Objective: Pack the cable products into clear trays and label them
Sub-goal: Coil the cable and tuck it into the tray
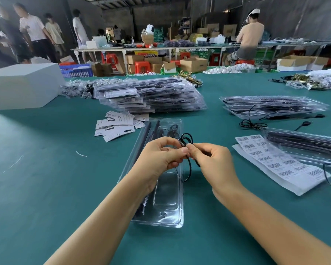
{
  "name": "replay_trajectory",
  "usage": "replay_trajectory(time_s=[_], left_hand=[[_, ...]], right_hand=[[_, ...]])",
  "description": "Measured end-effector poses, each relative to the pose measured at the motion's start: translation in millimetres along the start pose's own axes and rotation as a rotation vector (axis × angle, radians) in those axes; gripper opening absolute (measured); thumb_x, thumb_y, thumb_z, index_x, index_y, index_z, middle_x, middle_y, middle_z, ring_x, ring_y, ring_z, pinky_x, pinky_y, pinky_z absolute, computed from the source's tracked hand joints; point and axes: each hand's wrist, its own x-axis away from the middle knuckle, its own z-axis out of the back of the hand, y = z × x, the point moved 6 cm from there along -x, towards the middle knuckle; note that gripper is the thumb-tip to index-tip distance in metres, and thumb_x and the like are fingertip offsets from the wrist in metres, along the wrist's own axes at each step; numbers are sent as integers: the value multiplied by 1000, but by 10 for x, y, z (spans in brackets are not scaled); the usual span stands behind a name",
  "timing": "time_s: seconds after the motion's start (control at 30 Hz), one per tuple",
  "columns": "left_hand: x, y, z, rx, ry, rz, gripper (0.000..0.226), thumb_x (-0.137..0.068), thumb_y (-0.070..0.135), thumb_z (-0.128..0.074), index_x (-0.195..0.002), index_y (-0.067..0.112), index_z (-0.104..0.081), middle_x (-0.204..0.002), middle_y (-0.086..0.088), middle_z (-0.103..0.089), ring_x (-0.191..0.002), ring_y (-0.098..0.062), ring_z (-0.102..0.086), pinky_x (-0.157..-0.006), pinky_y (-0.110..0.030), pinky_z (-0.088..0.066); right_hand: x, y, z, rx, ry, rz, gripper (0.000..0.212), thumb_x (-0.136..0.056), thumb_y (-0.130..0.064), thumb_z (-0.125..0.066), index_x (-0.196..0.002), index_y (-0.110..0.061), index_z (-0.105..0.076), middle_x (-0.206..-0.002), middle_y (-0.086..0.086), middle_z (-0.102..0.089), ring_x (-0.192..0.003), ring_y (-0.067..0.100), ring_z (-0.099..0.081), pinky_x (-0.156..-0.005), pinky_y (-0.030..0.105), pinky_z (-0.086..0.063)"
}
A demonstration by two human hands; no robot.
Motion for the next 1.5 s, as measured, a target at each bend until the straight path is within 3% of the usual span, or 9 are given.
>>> replay_trajectory(time_s=[0.07, 0.23, 0.5, 0.7, 0.97, 1.03, 1.13, 1.27, 1.5], left_hand=[[-3, -20, 10, 43, 30, 0, 28, -76, 14, -78, -90, 8, -55, -66, -3, -68, -62, -12, -62, -61, -19, -52], [-8, -43, -10, 21, 15, -16, 33, -73, 25, -79, -100, 15, -63, -68, 3, -67, -62, -9, -64, -59, -20, -52], [-12, -48, -10, -13, -7, -47, 13, -84, 16, -71, -89, 4, -73, -83, -9, -69, -71, -13, -53, -51, -14, -42], [-16, -41, -3, -63, -8, -3, 17, -80, 18, -75, -63, 15, -72, -59, 5, -62, -55, -6, -52, -47, -15, -39], [-24, -49, -3, -190, -24, 25, 25, -88, 29, -68, -70, 12, -70, -57, 5, -58, -48, -6, -54, -44, -16, -40], [-42, -11, 84, -326, 58, 23, 34, -94, 34, -58, -73, 10, -68, -58, 4, -60, -46, -7, -54, -41, -17, -39], [-26, 176, 218, -890, 153, -101, 38, -93, 42, -54, -72, 11, -63, -59, 3, -60, -52, -12, -56, -50, -21, -44], [70, 108, 31, -1370, -66, -71, 60, -80, 68, -55, -65, 10, -52, -60, 0, -55, -60, -19, -53, -56, -28, -41], [165, -77, -129, -1533, -319, 19, 45, -82, 61, -56, -70, 22, -37, -73, 7, -43, -71, -16, -44, -65, -30, -36]], right_hand=[[22, 49, -57, -195, -26, -127, 18, -85, -21, -70, -69, -24, -76, -72, -6, -74, -69, -1, -65, -64, 10, -49], [27, 128, -107, -354, -63, -329, 11, -83, -25, -71, -78, -17, -78, -77, -4, -74, -77, 5, -66, -75, 21, -44], [-23, 126, -75, -70, -229, -371, 19, -87, -29, -60, -85, -21, -77, -92, -7, -74, -88, 12, -57, -69, 28, -35], [-37, 40, -76, 38, -527, -274, 13, -86, -28, -67, -92, -24, -78, -88, -11, -72, -74, 4, -48, -65, 22, -34], [-67, 97, -14, 29, -498, -317, 6, -83, -22, -71, -83, -20, -77, -78, -6, -73, -61, 0, -58, -55, 15, -41], [-76, 151, -3, -23, -476, -400, 9, -82, -19, -72, -86, -12, -76, -83, 3, -74, -59, 4, -59, -51, 15, -42], [-78, 229, 23, -95, -445, -517, 8, -82, -15, -72, -83, -8, -74, -92, 13, -74, -60, 8, -61, -49, 15, -46], [-70, 300, 47, -156, -404, -626, 6, -80, -14, -74, -80, -8, -71, -74, 6, -73, -55, 7, -64, -49, 18, -51], [-75, 344, 60, -190, -354, -681, 10, -78, -11, -76, -83, -6, -69, -61, 1, -67, -49, 7, -62, -47, 19, -51]])
